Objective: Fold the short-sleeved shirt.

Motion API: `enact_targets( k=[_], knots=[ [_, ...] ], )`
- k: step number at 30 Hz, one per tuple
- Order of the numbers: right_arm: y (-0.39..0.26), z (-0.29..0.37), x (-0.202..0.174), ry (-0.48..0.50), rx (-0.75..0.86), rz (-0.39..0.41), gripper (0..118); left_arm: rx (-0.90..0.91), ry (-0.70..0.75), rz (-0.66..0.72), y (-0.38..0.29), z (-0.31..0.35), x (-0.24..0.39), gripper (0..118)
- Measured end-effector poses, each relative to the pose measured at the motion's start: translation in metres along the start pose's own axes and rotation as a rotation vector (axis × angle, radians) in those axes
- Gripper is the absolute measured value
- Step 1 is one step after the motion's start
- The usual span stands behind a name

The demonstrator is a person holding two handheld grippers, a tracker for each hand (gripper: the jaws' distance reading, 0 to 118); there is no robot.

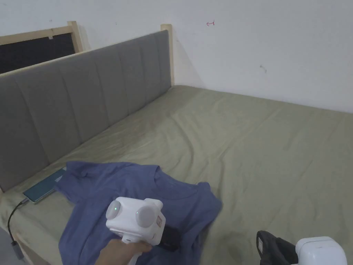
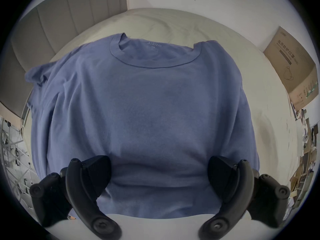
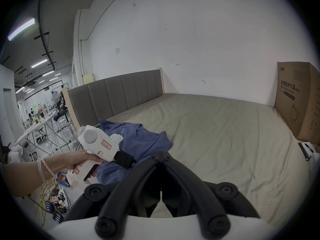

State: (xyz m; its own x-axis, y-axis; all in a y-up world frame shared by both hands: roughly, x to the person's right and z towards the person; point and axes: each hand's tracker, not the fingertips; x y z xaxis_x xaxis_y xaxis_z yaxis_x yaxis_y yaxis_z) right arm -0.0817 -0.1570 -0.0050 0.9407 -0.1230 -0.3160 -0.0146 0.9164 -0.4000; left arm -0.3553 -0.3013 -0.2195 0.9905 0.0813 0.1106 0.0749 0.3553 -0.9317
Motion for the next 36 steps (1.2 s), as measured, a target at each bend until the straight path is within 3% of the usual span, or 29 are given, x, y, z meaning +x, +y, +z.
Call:
enact_targets(
  k=[3, 8, 10, 11, 14, 15, 17, 18, 26, 31, 36],
  knots=[
    [-0.005, 0.002, 0.011, -0.004, -0.005, -0.027, 0, -0.098, 0.033, -0.008, 0.015, -0.004, 0.004, 111],
    [-0.01, 0.001, 0.023, -0.019, -0.026, -0.067, 0, -0.079, 0.079, 0.024, 0.014, -0.008, 0.012, 110],
    [-0.011, 0.004, 0.026, -0.021, -0.029, -0.07, 0, -0.064, 0.08, 0.025, 0.015, -0.007, 0.009, 98],
    [-0.013, 0.004, 0.03, -0.025, -0.03, -0.07, 0, -0.043, 0.07, 0.027, 0.014, -0.003, 0.007, 87],
    [-0.016, 0.003, 0.036, -0.035, -0.039, -0.08, 0, 0.067, 0.093, 0.072, 0.013, 0.017, -0.005, 0],
    [-0.018, 0.002, 0.039, -0.037, -0.041, -0.092, 0, 0.09, 0.135, 0.084, 0.012, 0.019, -0.009, 0],
    [-0.02, 0.001, 0.043, -0.034, -0.045, -0.119, 0, 0.062, 0.033, 0.125, 0.012, 0.022, -0.016, 0],
    [-0.02, 0.002, 0.044, -0.032, -0.045, -0.125, 0, 0.074, 0.054, 0.109, 0.006, 0.034, -0.011, 0],
    [-0.022, 0.009, 0.056, -0.054, -0.032, -0.114, 0, 0.163, 0.043, 0.079, 0.014, 0.089, 0.0, 0],
    [-0.023, 0.017, 0.075, -0.078, -0.004, -0.157, 0, 0.28, -0.155, 0.141, 0.021, 0.146, 0.004, 0],
    [-0.02, 0.035, 0.091, -0.123, 0.027, -0.151, 0, 0.441, -0.167, -0.005, 0.05, 0.223, 0.051, 0]
  ],
)
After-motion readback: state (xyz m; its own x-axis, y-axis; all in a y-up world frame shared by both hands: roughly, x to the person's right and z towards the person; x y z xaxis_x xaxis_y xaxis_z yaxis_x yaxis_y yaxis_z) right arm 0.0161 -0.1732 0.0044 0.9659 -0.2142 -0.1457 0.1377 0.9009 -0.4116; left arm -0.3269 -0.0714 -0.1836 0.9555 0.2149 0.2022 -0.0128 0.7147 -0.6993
